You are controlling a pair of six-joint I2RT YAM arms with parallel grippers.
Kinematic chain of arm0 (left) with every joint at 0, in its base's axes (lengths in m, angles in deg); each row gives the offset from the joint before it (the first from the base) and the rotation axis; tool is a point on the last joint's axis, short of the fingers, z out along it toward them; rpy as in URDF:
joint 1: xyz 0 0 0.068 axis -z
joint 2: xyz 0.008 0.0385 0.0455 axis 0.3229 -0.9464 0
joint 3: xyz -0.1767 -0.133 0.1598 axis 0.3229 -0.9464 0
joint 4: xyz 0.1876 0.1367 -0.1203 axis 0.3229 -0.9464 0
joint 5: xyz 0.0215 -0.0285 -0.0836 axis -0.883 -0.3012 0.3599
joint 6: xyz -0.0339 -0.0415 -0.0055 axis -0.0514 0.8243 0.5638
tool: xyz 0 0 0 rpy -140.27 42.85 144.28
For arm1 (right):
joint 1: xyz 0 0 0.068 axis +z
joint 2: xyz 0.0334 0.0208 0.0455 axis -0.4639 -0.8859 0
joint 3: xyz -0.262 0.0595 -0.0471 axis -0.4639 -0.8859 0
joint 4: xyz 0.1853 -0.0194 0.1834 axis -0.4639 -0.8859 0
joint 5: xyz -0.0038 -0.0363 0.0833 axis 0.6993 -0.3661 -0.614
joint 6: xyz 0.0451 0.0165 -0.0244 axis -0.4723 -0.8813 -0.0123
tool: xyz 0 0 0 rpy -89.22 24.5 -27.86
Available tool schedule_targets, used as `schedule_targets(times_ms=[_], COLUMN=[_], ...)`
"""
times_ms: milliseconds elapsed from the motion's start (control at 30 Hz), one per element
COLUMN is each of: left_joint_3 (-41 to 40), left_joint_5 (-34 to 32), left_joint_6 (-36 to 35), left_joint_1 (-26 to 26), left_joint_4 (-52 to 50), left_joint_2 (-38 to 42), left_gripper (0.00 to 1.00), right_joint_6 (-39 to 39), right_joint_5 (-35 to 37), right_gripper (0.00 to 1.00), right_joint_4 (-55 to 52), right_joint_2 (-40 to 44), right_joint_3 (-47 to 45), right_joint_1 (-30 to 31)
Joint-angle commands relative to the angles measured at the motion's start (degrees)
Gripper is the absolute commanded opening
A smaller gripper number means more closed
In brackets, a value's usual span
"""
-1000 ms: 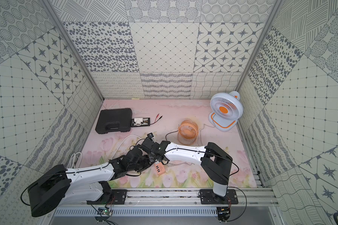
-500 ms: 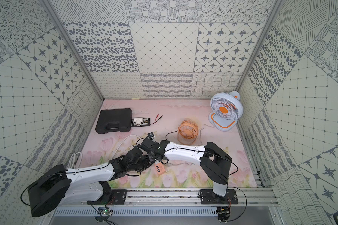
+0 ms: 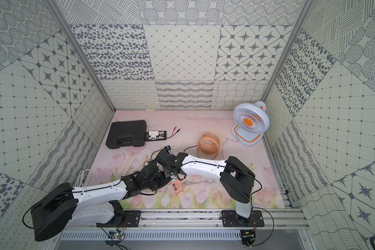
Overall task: Plug the desk fan into the power strip
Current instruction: Insert the plug into the socket.
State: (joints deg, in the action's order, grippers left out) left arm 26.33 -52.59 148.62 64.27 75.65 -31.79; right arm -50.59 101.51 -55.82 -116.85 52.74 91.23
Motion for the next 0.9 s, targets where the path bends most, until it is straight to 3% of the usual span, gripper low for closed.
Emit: schedule_targets(times_ms=[0,400,733,767,867], left_joint_3=[0.46,2.04,-0.52,-0.67,-1.50], left_joint_5=[-6.25,-7.12,-8.17,-8.21,-5.83], left_joint_6=[-0.97,0.94,3.40,3.42,1.80], left_joint_1=[-0.71,-1.52,-1.70,-1.78,-1.88], left_joint_4=[-11.32,-14.72,-14.64,-15.04,-13.34], left_joint_2=[-1.55,-5.51,-3.69,-2.94,1.65], left_gripper=[0.16,0.11,0.05,0.06,0.24], right_joint_6=[-2.39,-3.86,-5.55,-5.71,-6.41], right_joint_5=[-14.80,-14.32,-13.96,-13.72,-13.39], right_gripper=[0.00,0.00,0.00,0.00,0.00], right_joint_4=[-1.30,-1.13,-1.12,-1.13,-1.13], right_joint_2=[-11.57,-13.28,-15.98,-15.94,-15.43], right_joint_3=[-7.05,-5.66,-6.96,-7.11,-7.13], right_joint_1=[0.75,1.23,1.77,1.79,2.01])
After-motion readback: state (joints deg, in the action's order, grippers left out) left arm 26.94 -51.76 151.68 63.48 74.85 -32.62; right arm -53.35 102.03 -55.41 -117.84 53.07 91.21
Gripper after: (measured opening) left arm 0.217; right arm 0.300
